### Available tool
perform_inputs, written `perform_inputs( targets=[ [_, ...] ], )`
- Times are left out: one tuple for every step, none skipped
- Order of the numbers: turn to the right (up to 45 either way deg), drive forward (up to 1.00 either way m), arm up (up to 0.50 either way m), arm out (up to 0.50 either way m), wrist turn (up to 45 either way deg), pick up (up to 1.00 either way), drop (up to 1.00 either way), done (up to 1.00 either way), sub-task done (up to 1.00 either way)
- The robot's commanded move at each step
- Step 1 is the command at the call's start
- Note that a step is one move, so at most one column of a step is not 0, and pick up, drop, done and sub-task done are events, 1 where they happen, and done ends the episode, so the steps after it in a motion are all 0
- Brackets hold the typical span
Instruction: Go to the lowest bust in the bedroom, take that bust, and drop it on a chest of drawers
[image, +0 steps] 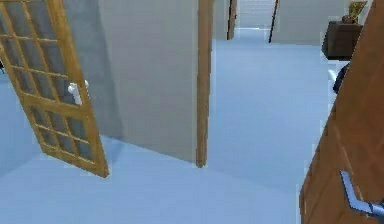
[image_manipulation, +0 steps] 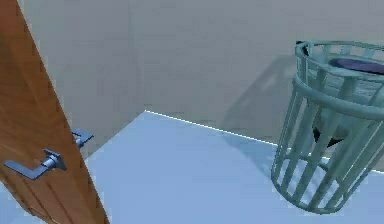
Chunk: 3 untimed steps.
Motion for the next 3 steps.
perform_inputs(
  targets=[
    [-6.0, 0.00, 0.00, 0.00, 0.0, 0.00, 0.00, 0.00, 0.00],
    [0.0, 0.65, 0.00, 0.00, 0.0, 0.00, 0.00, 0.00, 0.00],
    [45.0, 0.00, 0.00, 0.00, 0.0, 0.00, 0.00, 0.00, 0.00]
  ],
)
